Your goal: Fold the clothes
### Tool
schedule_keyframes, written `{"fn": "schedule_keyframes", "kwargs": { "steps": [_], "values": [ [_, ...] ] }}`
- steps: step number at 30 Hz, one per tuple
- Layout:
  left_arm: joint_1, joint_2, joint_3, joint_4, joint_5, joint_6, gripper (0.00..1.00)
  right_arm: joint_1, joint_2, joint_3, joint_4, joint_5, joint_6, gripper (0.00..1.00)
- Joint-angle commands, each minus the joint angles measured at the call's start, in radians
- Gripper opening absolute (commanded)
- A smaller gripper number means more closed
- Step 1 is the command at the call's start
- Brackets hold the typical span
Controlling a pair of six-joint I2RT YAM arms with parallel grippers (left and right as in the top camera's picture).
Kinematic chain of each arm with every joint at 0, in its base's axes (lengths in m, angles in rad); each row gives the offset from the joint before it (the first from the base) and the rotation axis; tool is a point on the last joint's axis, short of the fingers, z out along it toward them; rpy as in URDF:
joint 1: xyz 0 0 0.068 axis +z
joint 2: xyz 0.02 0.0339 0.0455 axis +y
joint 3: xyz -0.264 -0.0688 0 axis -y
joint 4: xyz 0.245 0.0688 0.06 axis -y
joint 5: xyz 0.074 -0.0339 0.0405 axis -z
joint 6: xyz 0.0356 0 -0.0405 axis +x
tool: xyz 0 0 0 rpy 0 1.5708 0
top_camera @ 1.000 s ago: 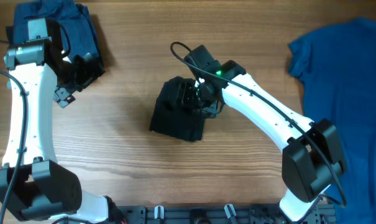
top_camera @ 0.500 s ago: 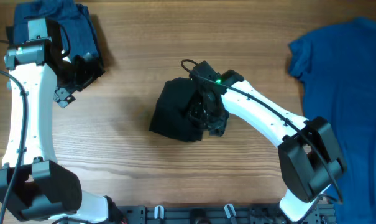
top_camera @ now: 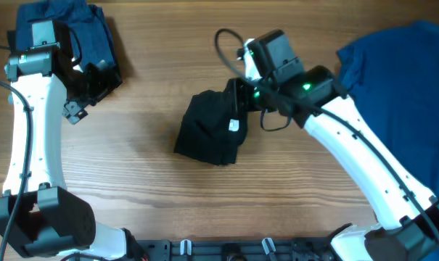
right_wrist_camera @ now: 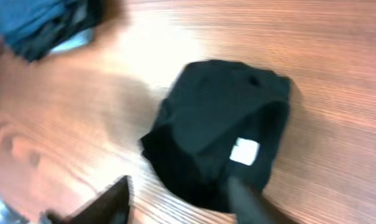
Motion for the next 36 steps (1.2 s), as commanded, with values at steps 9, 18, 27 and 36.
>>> {"fn": "schedule_keyframes", "kwargs": {
  "steps": [9,18,27,36],
  "values": [
    [0.003,-0.005,-0.006,0.004,-0.016,-0.01,1.0,0.27,0.325,-0.032,-0.01,0.032,-0.436,0.47],
    [0.003,-0.005,-0.006,-0.005,-0.016,-0.01,1.0,0.261,0.328,-0.032,0.037,0.21,-0.371,0.15],
    [0.003,-0.005,-0.006,-0.013,-0.016,-0.009,1.0,0.092,0.333,-0.071,0.062,0.27,-0.228,0.07],
    [0.003,-0.005,-0.006,-0.011,-0.016,-0.009,1.0,0.074,0.338,-0.058,0.013,0.235,-0.042,0.04]
  ]
}}
